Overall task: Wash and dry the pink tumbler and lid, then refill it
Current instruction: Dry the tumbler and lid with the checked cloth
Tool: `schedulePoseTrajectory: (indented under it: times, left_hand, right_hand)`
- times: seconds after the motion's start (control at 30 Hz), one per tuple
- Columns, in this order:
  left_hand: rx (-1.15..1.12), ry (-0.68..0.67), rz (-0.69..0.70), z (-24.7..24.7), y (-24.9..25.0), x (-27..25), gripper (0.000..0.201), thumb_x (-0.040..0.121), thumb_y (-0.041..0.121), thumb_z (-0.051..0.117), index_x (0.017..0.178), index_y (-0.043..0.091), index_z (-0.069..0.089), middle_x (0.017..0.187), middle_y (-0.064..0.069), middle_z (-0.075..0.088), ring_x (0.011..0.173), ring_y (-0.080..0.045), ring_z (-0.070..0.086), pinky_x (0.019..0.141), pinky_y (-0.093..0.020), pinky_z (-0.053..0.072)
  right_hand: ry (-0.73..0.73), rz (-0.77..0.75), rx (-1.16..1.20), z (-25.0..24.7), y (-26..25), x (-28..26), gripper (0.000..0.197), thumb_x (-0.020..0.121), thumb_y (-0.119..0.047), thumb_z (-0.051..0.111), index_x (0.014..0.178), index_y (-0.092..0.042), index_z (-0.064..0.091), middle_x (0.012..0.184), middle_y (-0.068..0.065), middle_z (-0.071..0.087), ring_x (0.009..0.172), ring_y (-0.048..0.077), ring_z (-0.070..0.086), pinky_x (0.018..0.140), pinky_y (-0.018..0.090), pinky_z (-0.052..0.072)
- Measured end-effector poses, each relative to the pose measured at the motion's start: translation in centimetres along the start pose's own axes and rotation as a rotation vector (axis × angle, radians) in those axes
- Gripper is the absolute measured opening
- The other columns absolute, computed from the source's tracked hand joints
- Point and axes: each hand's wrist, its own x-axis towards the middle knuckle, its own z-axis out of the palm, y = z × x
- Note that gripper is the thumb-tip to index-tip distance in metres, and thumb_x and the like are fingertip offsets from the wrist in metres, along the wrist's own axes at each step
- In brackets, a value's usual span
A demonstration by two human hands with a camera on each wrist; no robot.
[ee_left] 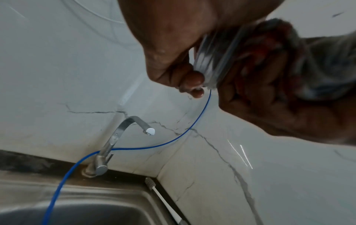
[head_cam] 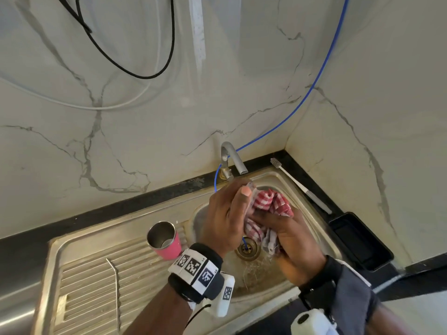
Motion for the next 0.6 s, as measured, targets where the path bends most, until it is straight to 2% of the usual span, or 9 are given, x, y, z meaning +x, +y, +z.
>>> schedulePoseTrajectory:
  times: [0.07,0.13,0.27,0.33,0.37,0.43,0.5,0.53,0.6]
  left_hand:
    - [-0.009,-0.02,-0.012,0.0,-0.3,0.1,0.052,0.11,0.046,0.032,0.106,0.007,0.067,0.09,-0.009,0.068,0.083,-0.037,0.067,0.071,-0.056,0.051]
    - [-0.003,-0.062,-0.025,-0.4,-0.3,-0.3,0.051,0.11,0.046,0.031,0.116,0.01,0.067,0.098,-0.007,0.071,0.091,-0.034,0.07,0.076,-0.057,0.054]
    - [0.026,-0.177,-0.174,-1.7,0.2,0.4,0.053,0.102,0.068,0.032,0.138,0.039,0.059,0.126,0.008,0.072,0.117,-0.017,0.07,0.096,-0.056,0.057]
    - [-0.011,-0.208,-0.267,-2.5,1.0,0.7,0.057,0.095,0.08,0.031,0.136,0.053,0.059,0.13,0.014,0.071,0.118,-0.014,0.07,0.097,-0.057,0.059]
    - [-0.042,-0.207,-0.325,-2.8,1.3,1.0,0.061,0.091,0.085,0.029,0.132,0.054,0.063,0.128,0.012,0.072,0.114,-0.017,0.072,0.095,-0.059,0.06]
    - [-0.023,-0.225,-0.414,-3.2,1.7,1.3,0.078,0.085,0.096,0.02,0.115,0.045,0.072,0.119,0.002,0.077,0.101,-0.022,0.076,0.093,-0.063,0.06]
    - [0.041,-0.293,-0.453,-3.1,1.7,2.0,0.098,0.079,0.104,0.011,0.097,0.024,0.066,0.106,-0.023,0.075,0.086,-0.034,0.074,0.092,-0.068,0.058]
    - [0.046,-0.327,-0.46,-2.9,1.8,2.2,0.106,0.078,0.105,0.01,0.098,0.018,0.066,0.102,-0.032,0.071,0.081,-0.041,0.072,0.09,-0.071,0.057]
    - [0.029,-0.362,-0.47,-2.6,2.2,2.6,0.118,0.081,0.104,0.011,0.102,0.001,0.065,0.093,-0.037,0.067,0.073,-0.044,0.069,0.085,-0.071,0.057]
  right_hand:
    - [0.027,0.031,0.038,0.0,0.2,0.2,0.031,0.092,-0.005,0.068,0.122,0.0,0.067,0.115,0.027,0.072,0.103,0.041,0.072,0.083,0.043,0.062]
    - [0.061,-0.045,-0.039,-0.2,0.3,0.5,0.031,0.089,-0.006,0.071,0.119,-0.003,0.069,0.112,0.024,0.074,0.102,0.041,0.073,0.084,0.045,0.062]
    - [0.069,-0.161,-0.135,-0.5,0.0,1.2,0.032,0.087,-0.004,0.074,0.118,-0.001,0.067,0.11,0.023,0.075,0.1,0.043,0.073,0.09,0.054,0.059]
    - [0.086,-0.194,-0.215,-0.8,-0.1,1.4,0.036,0.084,-0.006,0.08,0.118,-0.002,0.066,0.107,0.017,0.077,0.097,0.036,0.075,0.087,0.05,0.06]
    - [0.1,-0.213,-0.249,-0.9,-0.3,1.4,0.039,0.081,-0.009,0.084,0.115,-0.003,0.067,0.103,0.012,0.078,0.093,0.03,0.077,0.081,0.043,0.061]
    - [0.115,-0.251,-0.331,-0.9,-0.4,1.3,0.042,0.074,-0.015,0.085,0.11,-0.003,0.067,0.092,0.006,0.077,0.082,0.018,0.077,0.069,0.029,0.06]
    - [0.106,-0.281,-0.429,-0.7,-0.7,1.2,0.041,0.073,-0.014,0.085,0.107,-0.002,0.066,0.094,0.009,0.076,0.082,0.022,0.076,0.068,0.035,0.062]
    - [0.094,-0.293,-0.473,-0.6,-0.8,1.2,0.039,0.074,-0.009,0.087,0.106,-0.002,0.065,0.094,0.009,0.076,0.082,0.024,0.076,0.068,0.039,0.062]
    - [0.067,-0.322,-0.55,-0.6,-0.8,1.2,0.035,0.078,-0.002,0.087,0.106,-0.005,0.065,0.093,0.003,0.076,0.078,0.02,0.076,0.065,0.033,0.061]
